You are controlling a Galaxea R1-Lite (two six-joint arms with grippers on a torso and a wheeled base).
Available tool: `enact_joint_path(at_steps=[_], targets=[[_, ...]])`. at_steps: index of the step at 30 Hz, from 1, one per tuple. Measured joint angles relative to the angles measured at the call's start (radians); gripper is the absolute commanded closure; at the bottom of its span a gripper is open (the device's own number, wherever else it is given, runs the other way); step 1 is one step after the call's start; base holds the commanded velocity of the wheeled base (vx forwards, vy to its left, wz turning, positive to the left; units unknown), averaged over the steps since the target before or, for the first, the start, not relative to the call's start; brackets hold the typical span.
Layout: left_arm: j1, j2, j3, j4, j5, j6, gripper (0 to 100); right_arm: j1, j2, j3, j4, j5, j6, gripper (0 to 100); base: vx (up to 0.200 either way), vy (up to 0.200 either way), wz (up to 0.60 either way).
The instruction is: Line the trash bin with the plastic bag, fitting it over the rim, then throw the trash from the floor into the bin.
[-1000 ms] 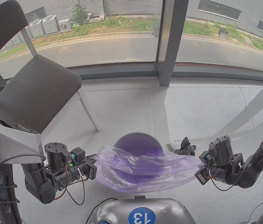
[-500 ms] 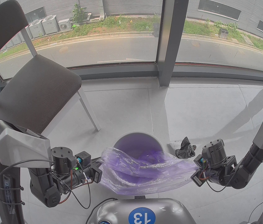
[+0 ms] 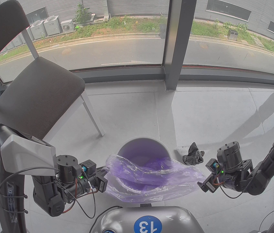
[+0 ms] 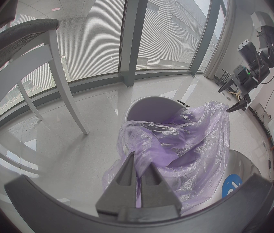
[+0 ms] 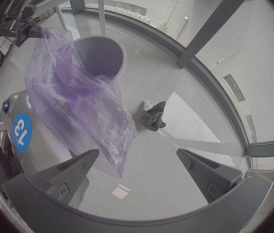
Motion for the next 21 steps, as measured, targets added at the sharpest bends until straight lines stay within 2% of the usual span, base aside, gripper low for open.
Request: enact_joint_path(at_steps=[7,13,21], targets=[[0.002,0.000,0.001,0.000,0.000,0.000,100,-0.018,-0.143,0.000,0.126,0.007,-0.041,0,0.000,0.000,0.00],[0.006,-0.001,0.004,0.000,-0.001,-0.001,100,-0.021,-0.225,-0.111,0.237,0.013,-0.081,0,0.000,0.000,0.00],[0.003,-0.001,0.008,0.000,-0.005,-0.006,100,0.006,-0.246,-0.390,0.433,0.112,-0.103,0,0.000,0.000,0.00]])
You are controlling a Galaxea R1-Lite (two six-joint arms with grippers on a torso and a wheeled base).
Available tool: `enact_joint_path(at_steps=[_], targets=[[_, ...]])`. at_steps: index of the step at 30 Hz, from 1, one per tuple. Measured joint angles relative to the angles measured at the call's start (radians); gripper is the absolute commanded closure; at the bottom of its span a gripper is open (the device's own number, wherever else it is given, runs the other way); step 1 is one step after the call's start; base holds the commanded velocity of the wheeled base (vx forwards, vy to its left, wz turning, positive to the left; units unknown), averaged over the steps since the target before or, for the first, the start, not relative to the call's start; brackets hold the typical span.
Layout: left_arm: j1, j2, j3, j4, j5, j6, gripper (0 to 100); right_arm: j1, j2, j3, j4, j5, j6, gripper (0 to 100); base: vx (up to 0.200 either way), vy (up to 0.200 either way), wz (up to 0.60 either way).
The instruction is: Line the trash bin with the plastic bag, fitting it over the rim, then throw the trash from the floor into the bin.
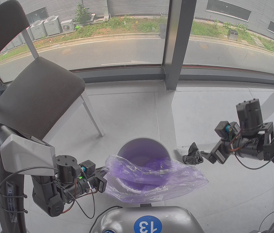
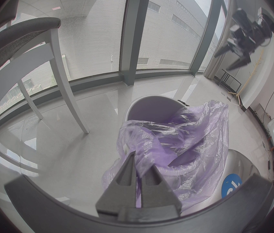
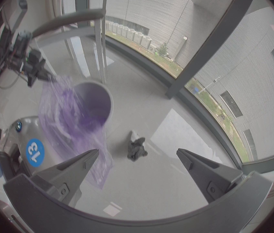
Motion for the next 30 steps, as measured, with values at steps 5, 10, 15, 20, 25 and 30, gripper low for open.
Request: enact_joint_path(at_steps=[5,10,15,20,25,30], targets=[[-0.002,0.000,0.000,0.000,-0.006,-0.020,100,0.069,0.060,-0.128,0.076,0.057,-0.011,0,0.000,0.000,0.00],[-0.003,0.001,-0.002,0.000,-0.007,-0.026,0,0.125,0.159,-0.150,0.035,0.070,-0.023,0,0.000,0.000,0.00],[-0.001,0.007,-0.003,0.000,-0.007,-0.025,0,0.172,0.268,-0.153,-0.062,0.076,-0.052,0,0.000,0.000,0.00],[0.002,0.011,-0.009,0.000,-0.007,-0.032,0,0.200,0.337,-0.152,-0.092,0.077,-0.057,0,0.000,0.000,0.00],[0.000,0.010,-0.008,0.000,-0.007,-0.034,0,0.218,0.398,-0.151,-0.125,0.077,-0.052,0,0.000,0.000,0.00],[0.006,-0.002,0.000,0.000,-0.011,-0.033,0,0.230,0.448,-0.151,-0.185,0.076,-0.051,0,0.000,0.000,0.00]])
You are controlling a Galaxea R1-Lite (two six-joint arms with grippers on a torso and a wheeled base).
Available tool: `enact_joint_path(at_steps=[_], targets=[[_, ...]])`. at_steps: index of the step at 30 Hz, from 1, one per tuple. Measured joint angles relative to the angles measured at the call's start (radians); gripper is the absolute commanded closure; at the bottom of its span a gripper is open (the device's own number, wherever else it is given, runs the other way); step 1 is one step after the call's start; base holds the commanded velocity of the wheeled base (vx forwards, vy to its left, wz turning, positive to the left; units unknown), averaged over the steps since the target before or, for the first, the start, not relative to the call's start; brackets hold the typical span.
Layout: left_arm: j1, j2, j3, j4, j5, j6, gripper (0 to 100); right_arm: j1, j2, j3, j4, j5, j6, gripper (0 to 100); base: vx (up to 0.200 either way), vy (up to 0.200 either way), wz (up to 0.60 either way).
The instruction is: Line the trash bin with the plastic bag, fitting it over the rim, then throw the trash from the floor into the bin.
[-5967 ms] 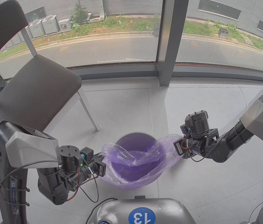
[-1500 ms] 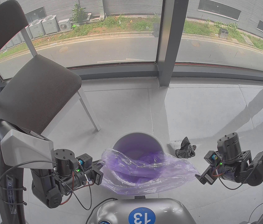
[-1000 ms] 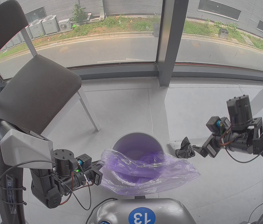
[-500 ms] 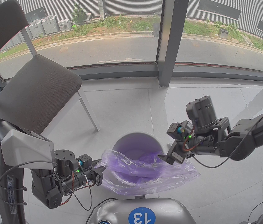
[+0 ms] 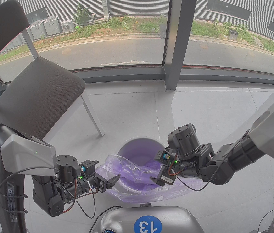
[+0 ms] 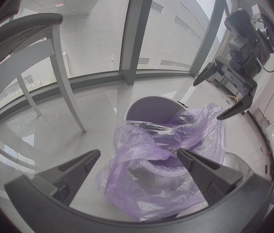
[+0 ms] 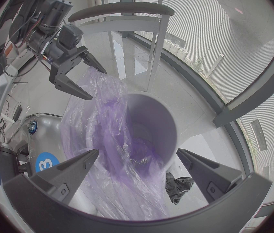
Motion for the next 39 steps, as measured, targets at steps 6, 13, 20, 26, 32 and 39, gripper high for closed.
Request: enact_joint_path(at_steps=[6,13,20,26,32,39], targets=[[0.014,-0.029,0.031,0.000,-0.042,0.008,0,0.004,0.040,-0.008,-0.016,-0.002,0.003,0,0.000,0.000,0.00],[0.038,-0.076,0.058,0.000,-0.091,0.011,0,-0.003,0.092,-0.015,-0.077,-0.008,0.006,0,0.000,0.000,0.00],[0.043,-0.099,0.058,0.000,-0.094,0.010,0,-0.005,0.131,-0.026,-0.091,-0.009,0.006,0,0.000,0.000,0.00],[0.044,-0.108,0.053,0.000,-0.090,0.011,0,-0.005,0.154,-0.033,-0.123,-0.010,0.008,0,0.000,0.000,0.00],[0.043,-0.111,0.051,0.000,-0.090,0.011,0,-0.005,0.163,-0.035,-0.130,-0.010,0.006,0,0.000,0.000,0.00],[0.043,-0.116,0.053,0.000,-0.090,0.011,0,-0.006,0.177,-0.042,-0.131,-0.010,0.006,0,0.000,0.000,0.00]])
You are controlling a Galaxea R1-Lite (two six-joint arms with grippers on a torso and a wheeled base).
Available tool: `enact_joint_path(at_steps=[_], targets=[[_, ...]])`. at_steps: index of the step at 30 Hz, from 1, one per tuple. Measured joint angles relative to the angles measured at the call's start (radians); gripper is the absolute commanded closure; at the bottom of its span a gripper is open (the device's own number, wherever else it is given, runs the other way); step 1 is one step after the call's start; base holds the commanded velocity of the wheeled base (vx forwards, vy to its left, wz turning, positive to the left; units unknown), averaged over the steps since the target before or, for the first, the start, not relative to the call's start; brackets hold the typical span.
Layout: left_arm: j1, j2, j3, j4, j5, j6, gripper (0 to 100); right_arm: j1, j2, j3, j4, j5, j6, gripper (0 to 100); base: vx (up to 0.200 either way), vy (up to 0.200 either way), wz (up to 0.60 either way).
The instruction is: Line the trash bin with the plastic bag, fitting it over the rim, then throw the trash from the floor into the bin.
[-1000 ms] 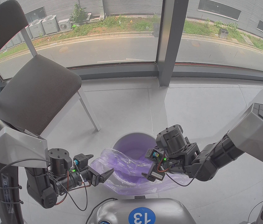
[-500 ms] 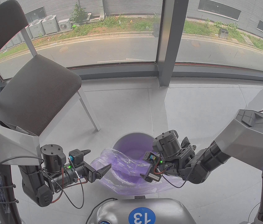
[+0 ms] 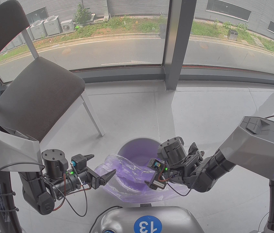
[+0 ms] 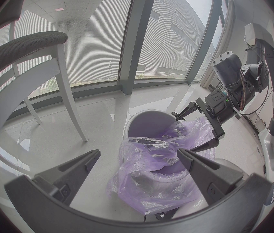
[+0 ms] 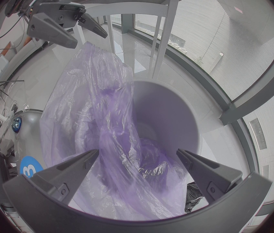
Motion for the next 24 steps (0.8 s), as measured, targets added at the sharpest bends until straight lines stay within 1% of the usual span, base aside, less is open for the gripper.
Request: enact_joint_path(at_steps=[8,9,24], targets=[[-0.005,-0.002,-0.002,0.000,0.000,0.001,0,-0.005,0.013,-0.013,0.001,-0.001,0.000,0,0.000,0.000,0.00],[-0.005,-0.003,-0.003,0.000,0.000,0.001,0,-0.005,0.014,-0.013,0.000,0.000,0.000,100,0.000,0.000,0.00],[-0.004,-0.011,0.000,0.000,-0.001,0.000,0,-0.006,0.023,-0.009,-0.027,0.000,0.015,100,0.000,0.000,0.00]])
